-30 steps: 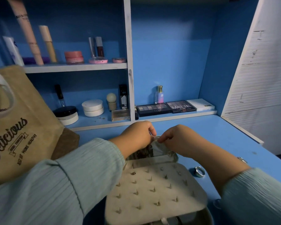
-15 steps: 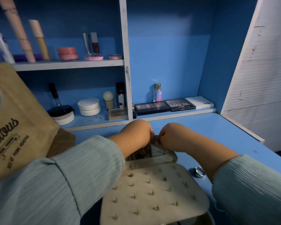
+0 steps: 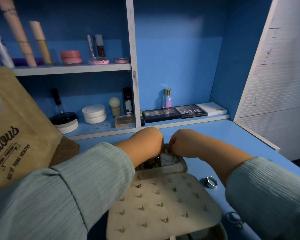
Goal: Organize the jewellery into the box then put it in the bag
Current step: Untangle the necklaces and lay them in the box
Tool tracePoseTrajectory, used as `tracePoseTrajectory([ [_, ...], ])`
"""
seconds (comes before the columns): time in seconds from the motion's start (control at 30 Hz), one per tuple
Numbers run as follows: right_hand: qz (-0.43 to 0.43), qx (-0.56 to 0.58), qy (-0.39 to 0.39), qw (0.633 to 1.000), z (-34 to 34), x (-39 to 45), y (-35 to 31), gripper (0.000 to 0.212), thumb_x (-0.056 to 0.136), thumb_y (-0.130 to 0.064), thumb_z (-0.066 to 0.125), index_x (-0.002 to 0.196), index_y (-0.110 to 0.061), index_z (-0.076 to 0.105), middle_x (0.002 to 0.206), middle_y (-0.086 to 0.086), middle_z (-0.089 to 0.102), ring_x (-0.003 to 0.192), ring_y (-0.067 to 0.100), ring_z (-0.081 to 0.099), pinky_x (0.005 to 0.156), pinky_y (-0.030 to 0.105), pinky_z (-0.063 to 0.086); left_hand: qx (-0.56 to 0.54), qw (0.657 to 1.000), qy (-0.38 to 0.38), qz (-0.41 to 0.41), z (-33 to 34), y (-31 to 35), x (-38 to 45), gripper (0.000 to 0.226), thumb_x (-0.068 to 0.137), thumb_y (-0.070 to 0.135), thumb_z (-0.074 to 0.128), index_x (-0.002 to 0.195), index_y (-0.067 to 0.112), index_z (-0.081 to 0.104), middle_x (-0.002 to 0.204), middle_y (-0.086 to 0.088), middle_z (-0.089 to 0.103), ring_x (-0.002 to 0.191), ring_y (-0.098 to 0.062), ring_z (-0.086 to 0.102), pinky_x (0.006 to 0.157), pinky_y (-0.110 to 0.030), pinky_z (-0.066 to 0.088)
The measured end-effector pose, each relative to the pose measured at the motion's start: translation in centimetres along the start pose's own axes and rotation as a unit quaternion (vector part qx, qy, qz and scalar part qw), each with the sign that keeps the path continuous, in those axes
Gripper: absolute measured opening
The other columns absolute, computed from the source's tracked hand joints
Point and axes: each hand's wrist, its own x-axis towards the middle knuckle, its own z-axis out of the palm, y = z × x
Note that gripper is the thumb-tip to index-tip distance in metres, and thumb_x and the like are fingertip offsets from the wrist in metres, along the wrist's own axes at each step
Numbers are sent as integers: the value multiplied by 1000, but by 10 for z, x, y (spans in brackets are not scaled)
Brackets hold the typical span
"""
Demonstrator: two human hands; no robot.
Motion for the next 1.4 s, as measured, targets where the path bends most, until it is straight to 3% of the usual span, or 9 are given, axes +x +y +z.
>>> tracePoseTrajectory([
  [0.23, -10, -7, -6, 1000, -2, -9, 1, 32, 95, -17, 43, 119, -5, 61, 123, 13, 59, 112, 25, 55, 94, 32, 46, -1, 999, -36, -23, -5, 3, -5, 25, 90, 15, 49, 103, 12, 70, 90, -3, 57, 58, -14, 44, 52, -22, 36],
  [0.33, -16, -6, 1, 1000, -3, -15, 3, 33, 93, -15, 44, 119, -4, 62, 124, 15, 59, 114, 28, 55, 94, 33, 46, -12, 998, -52, -28, -8, 5, -11, 27, 92, 20, 50, 110, 15, 69, 106, -4, 64, 74, -17, 52, 62, -24, 42],
  [0.4, -25, 9, 10, 1000, -4, -18, 4, 31, 92, -12, 45, 116, -5, 63, 120, 15, 60, 105, 27, 59, 82, 30, 49, -37, 997, -58, -32, -13, 7, -18, 30, 93, 25, 49, 116, 16, 66, 112, -5, 63, 85, -19, 57, 72, -28, 47],
  [0.5, -42, 51, 37, 997, -8, -22, 8, 23, 92, -14, 52, 109, -13, 68, 108, 8, 64, 72, 17, 55, 55, 20, 41, -92, 993, -68, -26, -20, 8, -31, 33, 96, 30, 48, 126, 21, 60, 121, -3, 60, 105, -21, 58, 88, -30, 48],
  [0.7, -58, -28, 28, 998, -10, -28, 6, 28, 93, -15, 48, 111, -26, 66, 113, 0, 61, 101, 22, 60, 84, 29, 49, -177, 982, -67, -16, -24, 7, -46, 31, 96, 20, 50, 123, 31, 60, 125, 3, 58, 109, -18, 55, 92, -28, 46],
  [0.93, -90, -196, -10, 976, -8, -37, 4, 35, 95, -10, 40, 121, -24, 59, 119, 6, 52, 115, 26, 41, 83, 27, 34, -244, 969, -43, -9, -19, 7, -54, 32, 92, 19, 55, 120, 34, 60, 119, 8, 58, 99, -14, 56, 85, -24, 47],
  [1.07, -104, -197, -36, 974, -12, -43, -1, 38, 95, -8, 38, 121, -28, 58, 122, 4, 51, 118, 25, 42, 80, 24, 26, -226, 973, -37, -12, -12, 2, -59, 28, 92, 22, 56, 116, 35, 63, 121, 7, 59, 104, -15, 57, 90, -29, 48],
  [1.23, -100, -189, -6, 977, -11, -39, 2, 40, 93, -4, 39, 123, -23, 56, 123, 5, 51, 118, 24, 40, 79, 23, 25, -182, 983, -38, -1, -1, -1, -63, 26, 92, 30, 56, 117, 37, 62, 123, 0, 49, 109, -20, 52, 93, -32, 46],
  [1.4, -97, -183, -34, 978, -6, -38, 4, 39, 91, -2, 36, 119, -15, 60, 123, 9, 55, 109, 24, 47, 83, 25, 30, -167, 986, -18, -18, 2, -1, -65, 24, 90, 38, 57, 113, 43, 59, 122, 1, 38, 117, -22, 41, 98, -36, 40],
])
